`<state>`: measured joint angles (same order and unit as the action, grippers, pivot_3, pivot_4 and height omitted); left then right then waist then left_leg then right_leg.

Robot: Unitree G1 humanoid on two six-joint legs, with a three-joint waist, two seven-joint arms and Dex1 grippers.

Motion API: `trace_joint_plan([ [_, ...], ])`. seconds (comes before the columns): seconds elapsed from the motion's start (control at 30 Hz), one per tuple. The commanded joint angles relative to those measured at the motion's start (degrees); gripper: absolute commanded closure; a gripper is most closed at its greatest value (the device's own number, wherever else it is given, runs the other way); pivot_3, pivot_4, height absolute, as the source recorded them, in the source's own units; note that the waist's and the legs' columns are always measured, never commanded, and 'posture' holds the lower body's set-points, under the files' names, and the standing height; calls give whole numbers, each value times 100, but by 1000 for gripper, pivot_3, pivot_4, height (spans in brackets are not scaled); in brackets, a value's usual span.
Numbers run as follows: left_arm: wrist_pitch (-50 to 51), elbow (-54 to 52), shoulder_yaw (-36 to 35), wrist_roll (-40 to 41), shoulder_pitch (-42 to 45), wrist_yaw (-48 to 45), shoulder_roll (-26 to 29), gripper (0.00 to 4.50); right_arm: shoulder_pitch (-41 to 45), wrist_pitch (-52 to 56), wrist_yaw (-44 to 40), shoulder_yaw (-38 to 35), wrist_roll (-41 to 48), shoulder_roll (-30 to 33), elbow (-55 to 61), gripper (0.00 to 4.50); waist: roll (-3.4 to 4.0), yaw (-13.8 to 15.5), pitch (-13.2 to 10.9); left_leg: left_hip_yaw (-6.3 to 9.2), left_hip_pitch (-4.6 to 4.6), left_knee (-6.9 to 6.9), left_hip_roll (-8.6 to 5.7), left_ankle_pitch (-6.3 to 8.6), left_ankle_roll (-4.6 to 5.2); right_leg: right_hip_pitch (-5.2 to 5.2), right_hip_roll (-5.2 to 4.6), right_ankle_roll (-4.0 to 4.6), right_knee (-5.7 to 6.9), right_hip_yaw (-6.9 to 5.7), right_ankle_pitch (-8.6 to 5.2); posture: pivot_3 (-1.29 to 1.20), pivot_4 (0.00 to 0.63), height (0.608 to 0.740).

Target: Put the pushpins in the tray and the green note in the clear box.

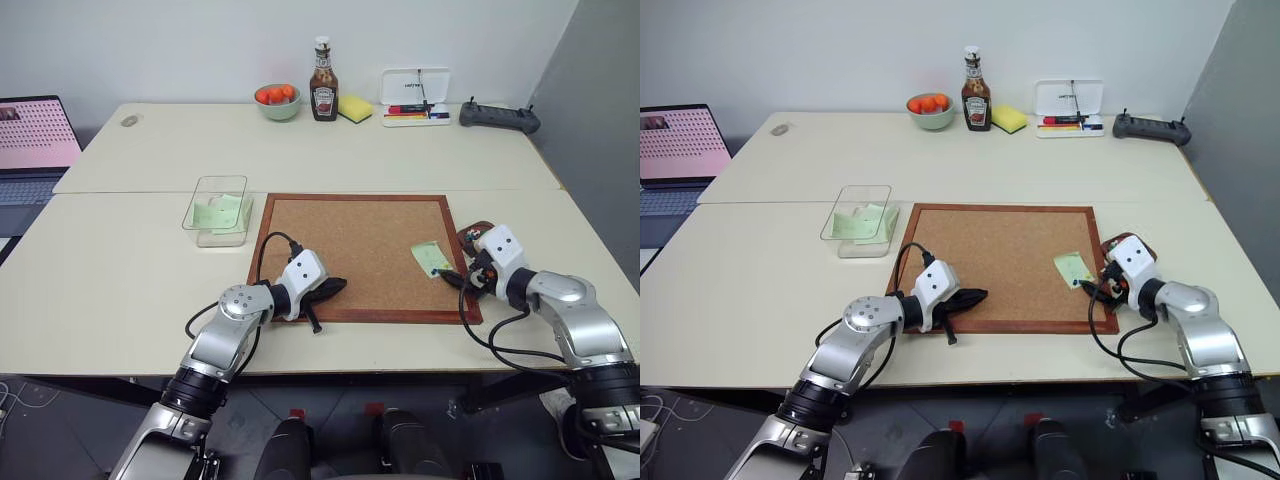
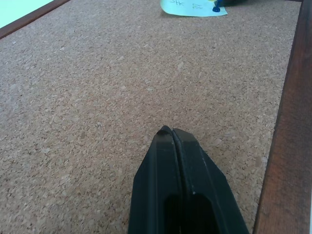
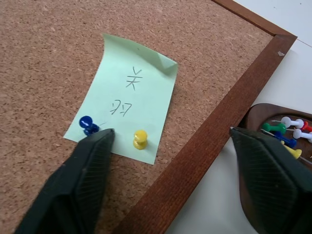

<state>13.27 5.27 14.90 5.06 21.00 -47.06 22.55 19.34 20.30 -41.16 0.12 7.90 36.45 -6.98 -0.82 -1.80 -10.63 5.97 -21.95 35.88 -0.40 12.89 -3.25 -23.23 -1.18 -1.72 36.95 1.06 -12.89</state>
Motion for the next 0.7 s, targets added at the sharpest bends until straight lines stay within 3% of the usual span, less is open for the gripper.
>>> trace_joint_plan([
  [0.03,104,161,191,-140,-148,-79,40,4500,62,-125,-90,-80,49,17,63,1483,0,0,0,0,0,0,0,0,0,0,0,0,0,0,0,0,150,740],
  [0.53,78,201,199,-148,-123,-99,47,4500,-48,-52,-304,-85,129,0,222,4463,0,0,0,1,0,0,0,0,0,0,0,0,0,0,0,0,150,740],
  [0.7,93,186,202,-150,-139,-100,58,4500,-85,16,-368,-209,340,1,565,4496,0,1,0,1,0,-1,0,0,0,0,0,0,-1,-1,0,0,150,740],
])
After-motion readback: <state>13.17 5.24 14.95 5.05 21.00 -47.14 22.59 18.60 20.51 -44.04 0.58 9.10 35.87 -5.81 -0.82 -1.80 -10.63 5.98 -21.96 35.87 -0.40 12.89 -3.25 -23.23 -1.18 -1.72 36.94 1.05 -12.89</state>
